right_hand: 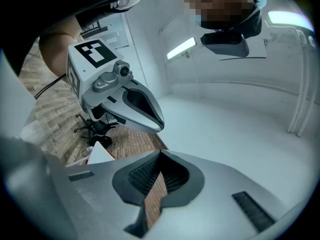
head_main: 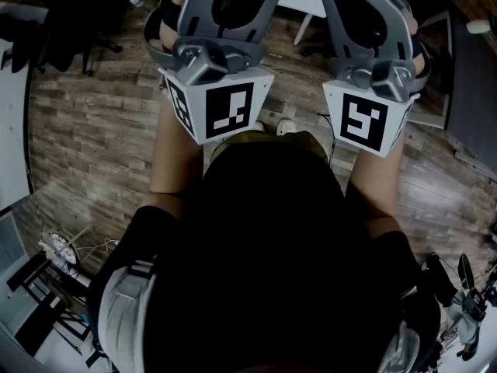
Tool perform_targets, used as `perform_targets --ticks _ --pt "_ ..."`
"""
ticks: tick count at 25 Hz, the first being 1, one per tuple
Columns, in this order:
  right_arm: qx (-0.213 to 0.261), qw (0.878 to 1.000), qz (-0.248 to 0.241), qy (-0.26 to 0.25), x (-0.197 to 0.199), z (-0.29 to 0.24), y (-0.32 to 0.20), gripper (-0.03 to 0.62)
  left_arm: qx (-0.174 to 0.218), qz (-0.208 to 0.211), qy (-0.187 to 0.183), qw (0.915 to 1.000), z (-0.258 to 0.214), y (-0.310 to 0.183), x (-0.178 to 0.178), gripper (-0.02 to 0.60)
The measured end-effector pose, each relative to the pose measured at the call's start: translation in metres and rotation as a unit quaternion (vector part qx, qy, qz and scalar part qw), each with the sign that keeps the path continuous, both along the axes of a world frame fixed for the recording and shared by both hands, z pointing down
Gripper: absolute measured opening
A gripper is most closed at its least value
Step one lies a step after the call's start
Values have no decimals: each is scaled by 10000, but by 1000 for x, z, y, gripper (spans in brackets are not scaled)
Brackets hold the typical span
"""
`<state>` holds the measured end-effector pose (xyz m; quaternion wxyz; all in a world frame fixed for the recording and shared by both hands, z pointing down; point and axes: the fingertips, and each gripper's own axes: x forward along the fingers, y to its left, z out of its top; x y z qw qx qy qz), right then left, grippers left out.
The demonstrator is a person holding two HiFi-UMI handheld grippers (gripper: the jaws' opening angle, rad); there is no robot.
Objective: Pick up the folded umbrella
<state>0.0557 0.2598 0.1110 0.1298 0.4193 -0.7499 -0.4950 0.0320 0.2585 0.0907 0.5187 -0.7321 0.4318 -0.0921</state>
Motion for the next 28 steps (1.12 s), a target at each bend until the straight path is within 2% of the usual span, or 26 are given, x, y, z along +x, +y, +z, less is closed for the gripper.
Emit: perform_targets --ticks 28 --pt "-54 9998 24 193 -33 9 5 29 -53 9 67 10000 5 4 -31 14"
